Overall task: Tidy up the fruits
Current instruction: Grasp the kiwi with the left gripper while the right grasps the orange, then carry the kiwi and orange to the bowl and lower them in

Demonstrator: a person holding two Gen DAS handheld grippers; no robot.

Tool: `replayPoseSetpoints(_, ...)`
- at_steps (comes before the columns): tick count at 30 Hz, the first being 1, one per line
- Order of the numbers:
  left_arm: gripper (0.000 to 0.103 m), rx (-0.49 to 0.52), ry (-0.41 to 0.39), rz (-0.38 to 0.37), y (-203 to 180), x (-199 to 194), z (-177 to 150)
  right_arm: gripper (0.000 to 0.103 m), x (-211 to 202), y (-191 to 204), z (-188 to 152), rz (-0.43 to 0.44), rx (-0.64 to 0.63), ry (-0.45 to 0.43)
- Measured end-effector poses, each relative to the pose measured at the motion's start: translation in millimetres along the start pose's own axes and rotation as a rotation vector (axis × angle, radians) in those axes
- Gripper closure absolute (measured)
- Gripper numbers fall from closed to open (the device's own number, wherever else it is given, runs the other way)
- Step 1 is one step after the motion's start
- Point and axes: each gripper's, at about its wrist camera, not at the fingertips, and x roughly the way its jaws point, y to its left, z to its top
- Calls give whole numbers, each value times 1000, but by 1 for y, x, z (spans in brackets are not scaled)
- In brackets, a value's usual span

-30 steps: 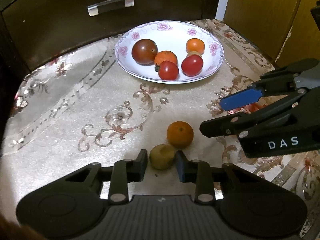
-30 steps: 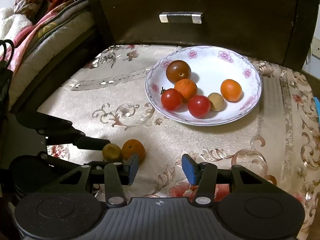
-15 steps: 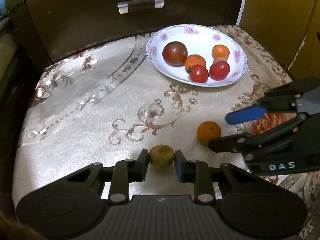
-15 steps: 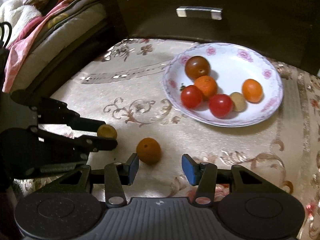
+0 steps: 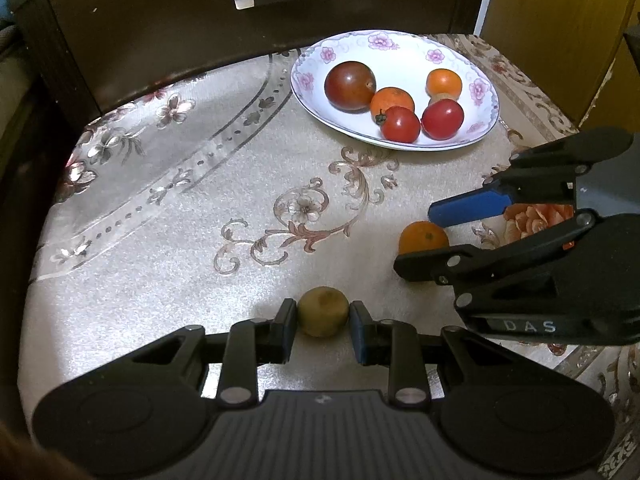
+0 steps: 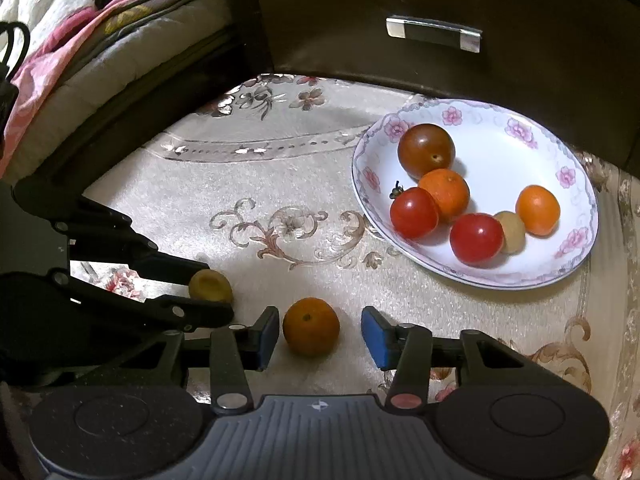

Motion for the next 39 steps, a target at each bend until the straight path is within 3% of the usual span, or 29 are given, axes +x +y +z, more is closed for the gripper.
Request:
replayPoseSetpoints(7, 64, -1, -1, 7, 0, 0, -1, 78, 1, 6, 0, -31, -41, 1)
replayPoseSetpoints(39, 66, 41, -29, 9, -12, -6, 7, 80, -11, 6, -6, -50, -35, -4)
